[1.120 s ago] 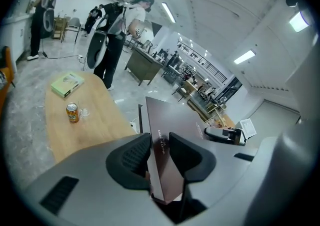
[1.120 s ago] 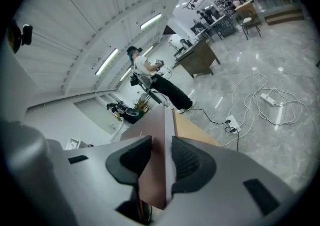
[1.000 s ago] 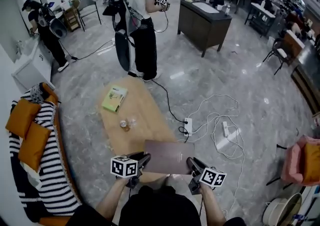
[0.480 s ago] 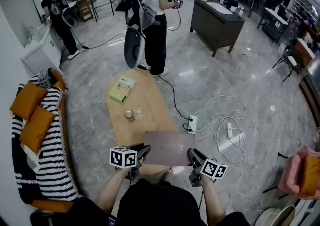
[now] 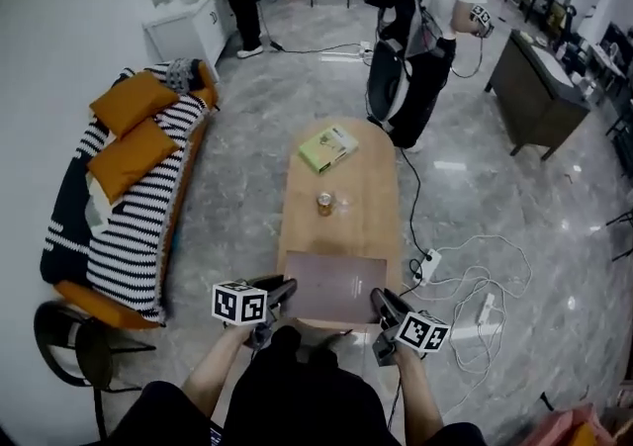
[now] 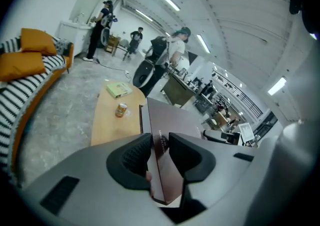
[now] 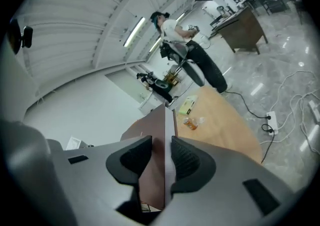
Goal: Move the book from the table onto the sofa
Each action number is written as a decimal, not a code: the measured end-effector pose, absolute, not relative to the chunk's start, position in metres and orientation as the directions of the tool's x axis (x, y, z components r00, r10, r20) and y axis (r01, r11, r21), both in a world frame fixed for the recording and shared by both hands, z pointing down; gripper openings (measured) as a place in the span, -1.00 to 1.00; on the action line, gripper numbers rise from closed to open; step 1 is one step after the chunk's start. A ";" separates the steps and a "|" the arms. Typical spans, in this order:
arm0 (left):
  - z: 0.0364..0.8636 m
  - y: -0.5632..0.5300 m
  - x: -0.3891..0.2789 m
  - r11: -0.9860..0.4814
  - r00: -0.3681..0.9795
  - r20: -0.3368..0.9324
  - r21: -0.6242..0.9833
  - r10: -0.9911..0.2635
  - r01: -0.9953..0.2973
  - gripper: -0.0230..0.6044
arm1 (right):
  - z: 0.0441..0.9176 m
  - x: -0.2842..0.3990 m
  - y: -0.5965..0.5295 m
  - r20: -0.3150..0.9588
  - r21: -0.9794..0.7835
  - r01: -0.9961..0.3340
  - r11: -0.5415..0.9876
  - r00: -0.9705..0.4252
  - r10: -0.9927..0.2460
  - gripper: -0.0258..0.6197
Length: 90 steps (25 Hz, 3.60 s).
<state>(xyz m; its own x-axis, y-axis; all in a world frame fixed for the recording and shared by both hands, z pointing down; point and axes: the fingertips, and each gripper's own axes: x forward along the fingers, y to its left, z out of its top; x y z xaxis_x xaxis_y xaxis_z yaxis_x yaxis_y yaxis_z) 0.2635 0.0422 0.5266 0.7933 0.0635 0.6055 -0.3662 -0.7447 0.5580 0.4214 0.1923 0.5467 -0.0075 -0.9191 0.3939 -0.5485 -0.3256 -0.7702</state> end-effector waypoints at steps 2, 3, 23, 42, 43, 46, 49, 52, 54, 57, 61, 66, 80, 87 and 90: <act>0.527 0.026 0.234 -0.713 0.795 0.607 0.557 -0.002 -0.426 -0.54 | 0.547 0.404 0.160 0.383 -0.778 -0.566 -0.271 -0.085 -0.920 -0.49; 0.527 0.017 0.217 -0.694 0.794 0.607 0.557 -0.035 -0.457 -0.54 | 0.547 0.393 0.144 0.378 -0.780 -0.576 -0.246 -0.121 -0.918 -0.49; 0.533 -0.090 -0.125 -0.323 0.687 0.573 0.613 -0.447 -0.721 -0.55 | 0.535 0.093 -0.077 0.396 -0.754 -0.650 0.093 -0.562 -0.726 -0.49; 0.539 -0.154 -0.330 -0.119 0.558 0.540 0.643 -0.630 -0.756 -0.55 | 0.537 -0.116 -0.201 0.425 -0.734 -0.623 0.271 -0.732 -0.532 -0.50; 0.539 -0.155 -0.336 -0.108 0.549 0.541 0.643 -0.637 -0.758 -0.55 | 0.538 -0.124 -0.205 0.423 -0.737 -0.616 0.279 -0.742 -0.520 -0.50; 0.541 -0.160 -0.354 -0.076 0.523 0.544 0.642 -0.657 -0.763 -0.55 | 0.541 -0.143 -0.218 0.432 -0.736 -0.609 0.295 -0.758 -0.489 -0.50; 0.546 -0.166 -0.371 -0.043 0.496 0.546 0.642 -0.675 -0.766 -0.55 | 0.547 -0.162 -0.233 0.438 -0.735 -0.600 0.315 -0.775 -0.455 -0.50; 0.550 -0.175 -0.389 -0.010 0.468 0.546 0.644 -0.694 -0.765 -0.55 | 0.550 -0.185 -0.251 0.428 -0.742 -0.577 0.342 -0.800 -0.421 -0.50; 0.552 -0.184 -0.401 0.011 0.450 0.547 0.644 -0.706 -0.765 -0.55 | 0.553 -0.198 -0.265 0.427 -0.742 -0.567 0.357 -0.811 -0.400 -0.50; 0.552 -0.199 -0.417 0.041 0.420 0.548 0.641 -0.724 -0.766 -0.55 | 0.554 -0.217 -0.289 0.426 -0.742 -0.551 0.382 -0.827 -0.366 -0.50; 0.550 -0.227 -0.437 0.086 0.382 0.557 0.638 -0.738 -0.766 -0.55 | 0.554 -0.242 -0.327 0.424 -0.748 -0.526 0.405 -0.848 -0.318 -0.50; 0.549 -0.269 -0.454 0.130 0.343 0.566 0.634 -0.750 -0.763 -0.55 | 0.555 -0.265 -0.379 0.426 -0.753 -0.502 0.426 -0.865 -0.266 -0.50; 0.539 -0.371 -0.491 0.230 0.235 0.575 0.620 -0.784 -0.750 -0.56 | 0.554 -0.316 -0.502 0.404 -0.780 -0.421 0.463 -0.904 -0.141 -0.50; 0.547 -0.391 -0.510 0.252 0.216 0.588 0.610 -0.779 -0.752 -0.56 | 0.560 -0.340 -0.527 0.396 -0.786 -0.397 0.474 -0.912 -0.106 -0.50; 0.553 -0.402 -0.522 0.254 0.216 0.589 0.611 -0.779 -0.750 -0.56 | 0.565 -0.352 -0.538 0.401 -0.781 -0.398 0.481 -0.910 -0.102 -0.50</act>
<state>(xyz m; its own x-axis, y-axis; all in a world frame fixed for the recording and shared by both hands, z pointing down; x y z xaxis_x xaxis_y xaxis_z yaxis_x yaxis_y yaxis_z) -0.5222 -0.4015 0.5532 0.2159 -0.7789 0.5888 -0.7496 0.2542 0.6111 -0.3524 -0.5385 0.5652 -0.9104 -0.1017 0.4011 -0.3979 0.4811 -0.7812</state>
